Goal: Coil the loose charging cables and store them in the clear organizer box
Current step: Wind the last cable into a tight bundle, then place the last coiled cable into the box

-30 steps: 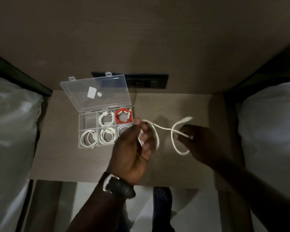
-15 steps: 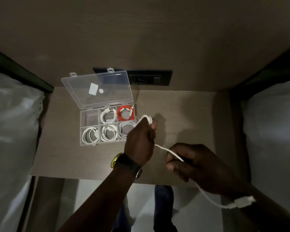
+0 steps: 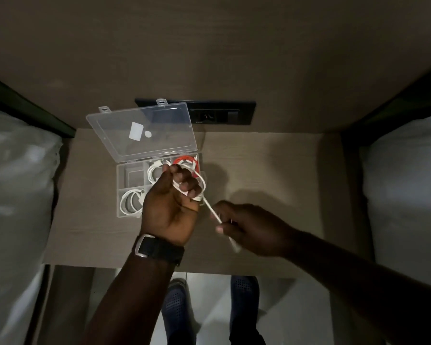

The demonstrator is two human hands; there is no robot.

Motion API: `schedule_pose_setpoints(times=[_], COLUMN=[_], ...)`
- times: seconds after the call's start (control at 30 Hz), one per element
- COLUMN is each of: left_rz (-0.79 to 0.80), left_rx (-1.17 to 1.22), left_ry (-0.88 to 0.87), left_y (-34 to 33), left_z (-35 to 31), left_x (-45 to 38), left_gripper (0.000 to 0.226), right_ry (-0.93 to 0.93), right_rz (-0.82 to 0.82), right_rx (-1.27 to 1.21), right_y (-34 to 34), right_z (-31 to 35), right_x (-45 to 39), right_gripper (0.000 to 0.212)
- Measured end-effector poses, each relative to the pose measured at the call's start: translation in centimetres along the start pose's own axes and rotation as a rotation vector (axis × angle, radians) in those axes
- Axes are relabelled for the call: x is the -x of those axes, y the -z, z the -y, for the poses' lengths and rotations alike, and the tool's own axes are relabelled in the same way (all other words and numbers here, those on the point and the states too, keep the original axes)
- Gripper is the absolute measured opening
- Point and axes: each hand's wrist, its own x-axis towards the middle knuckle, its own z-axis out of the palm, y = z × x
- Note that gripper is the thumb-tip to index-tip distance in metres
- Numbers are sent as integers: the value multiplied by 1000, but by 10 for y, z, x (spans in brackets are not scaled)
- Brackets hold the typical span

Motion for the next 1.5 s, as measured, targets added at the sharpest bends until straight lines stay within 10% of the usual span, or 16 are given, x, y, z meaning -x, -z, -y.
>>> schedule_pose_setpoints(times=[0.1,0.3,0.63,0.83,1.2,1.5], left_rz=[-104,-50,-33,-378,-340,-572], left_rx=[-137,-1315,-1058,-781,-906,-1067], left_ry=[-80,-310,259,193,260,-205], left_y=[11,42,50,67,90,111], left_z=[3,8,-43,-56,-72,-81], left_x=[-2,11,46,46,42,28], left_gripper=[25,33,79,65,75,66], right_ry=[-11,12,-117,-138,-120,-122], right_rz=[-40,-308,-402,11,-141,-126], right_rx=[26,23,-536,-853,-707,-695], right_y=[-23,-22,-11,-57,-93,-104], right_z=[11,40,56,80,84,81], right_x=[2,-17,-48,-48,-80,-111], right_gripper=[4,18,14,53,31,18])
